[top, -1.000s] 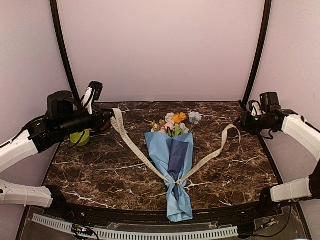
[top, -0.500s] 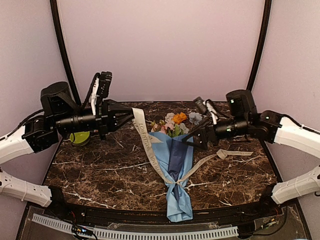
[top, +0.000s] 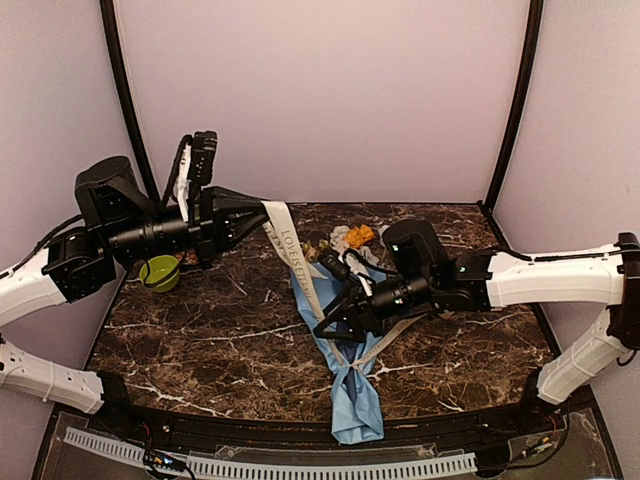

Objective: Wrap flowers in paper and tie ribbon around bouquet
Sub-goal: Pass from the left arm to the right

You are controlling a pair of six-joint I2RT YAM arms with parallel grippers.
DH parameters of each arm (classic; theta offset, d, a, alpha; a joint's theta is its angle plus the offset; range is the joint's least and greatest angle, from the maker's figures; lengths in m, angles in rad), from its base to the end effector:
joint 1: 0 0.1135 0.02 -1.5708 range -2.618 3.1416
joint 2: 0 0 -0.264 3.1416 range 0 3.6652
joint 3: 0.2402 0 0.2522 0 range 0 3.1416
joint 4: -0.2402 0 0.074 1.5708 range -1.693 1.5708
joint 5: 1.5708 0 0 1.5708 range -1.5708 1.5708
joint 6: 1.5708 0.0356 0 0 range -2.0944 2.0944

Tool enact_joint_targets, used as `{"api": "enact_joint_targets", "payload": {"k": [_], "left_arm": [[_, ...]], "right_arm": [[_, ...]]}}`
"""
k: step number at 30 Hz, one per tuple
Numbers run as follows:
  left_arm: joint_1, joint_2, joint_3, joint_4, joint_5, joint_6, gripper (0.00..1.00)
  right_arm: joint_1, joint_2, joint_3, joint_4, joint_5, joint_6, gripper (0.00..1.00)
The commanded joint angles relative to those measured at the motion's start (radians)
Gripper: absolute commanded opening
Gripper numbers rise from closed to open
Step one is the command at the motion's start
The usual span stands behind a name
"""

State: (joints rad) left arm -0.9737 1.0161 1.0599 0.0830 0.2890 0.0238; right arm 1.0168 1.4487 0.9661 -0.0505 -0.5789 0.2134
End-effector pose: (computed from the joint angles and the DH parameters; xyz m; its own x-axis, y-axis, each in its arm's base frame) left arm 0.1211 -0.1962 0.4223 0.0937 -0.0973 -0.9908 0.9497 0.3075 0.0596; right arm 0.1529 0.2841 0.2622 -0.4646 -0.4140 -0.7828 -0.8814 0.1303 0.4541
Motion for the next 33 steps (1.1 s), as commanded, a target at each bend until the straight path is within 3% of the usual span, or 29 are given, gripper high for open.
{"api": "enact_joint_targets", "payload": {"k": [1, 5, 8, 11, 13, 16, 18, 19, 22, 23, 27, 30, 33], "left_arm": [[-0.003, -0.006, 0.026, 0.026, -0.033, 0.032, 0.0], [-0.003, -0.011, 0.026, 0.004, -0.105, 0.035, 0.0], [-0.003, 0.0, 0.047, -0.093, -0.356, 0.0, 0.0], [-0.002, 0.015, 0.013, -0.246, -0.653, -0.057, 0.0], [-0.002, 0.027, -0.067, -0.355, -0.759, -0.146, 0.0], [-0.007, 0.065, -0.23, -0.423, -0.664, -0.268, 0.0], [-0.064, 0.096, -0.35, -0.38, -0.602, -0.345, 0.0], [-0.116, 0.11, -0.397, -0.337, -0.611, -0.351, 0.06], [-0.264, 0.153, -0.464, -0.208, -0.648, -0.314, 0.44], [-0.292, 0.165, -0.471, -0.176, -0.644, -0.291, 0.52], [-0.343, 0.179, -0.491, -0.069, -0.572, -0.17, 0.62], [-0.345, 0.147, -0.554, 0.148, -0.436, -0.054, 0.8], [-0.346, 0.156, -0.587, 0.354, -0.46, 0.004, 0.81]], "right_arm": [[0.01, 0.027, -0.034, 0.164, 0.029, 0.063, 0.41], [0.014, 0.026, -0.052, 0.161, 0.024, 0.07, 0.19], [0.016, 0.002, -0.065, 0.137, 0.025, 0.069, 0.0], [0.017, -0.03, -0.082, 0.126, 0.014, 0.072, 0.0], [0.019, -0.052, -0.092, 0.119, -0.004, 0.071, 0.0], [0.02, -0.083, -0.111, 0.116, -0.029, 0.072, 0.0], [0.02, -0.096, -0.118, 0.109, -0.04, 0.067, 0.0], [0.02, -0.097, -0.116, 0.1, -0.043, 0.059, 0.0], [0.021, -0.098, -0.11, 0.082, -0.061, 0.041, 0.0], [0.02, -0.096, -0.108, 0.082, -0.07, 0.038, 0.0], [0.02, -0.08, -0.101, 0.075, -0.095, 0.021, 0.0], [0.021, -0.073, -0.101, 0.079, -0.096, 0.013, 0.0], [0.021, -0.068, -0.102, 0.094, -0.101, 0.012, 0.0]]}}
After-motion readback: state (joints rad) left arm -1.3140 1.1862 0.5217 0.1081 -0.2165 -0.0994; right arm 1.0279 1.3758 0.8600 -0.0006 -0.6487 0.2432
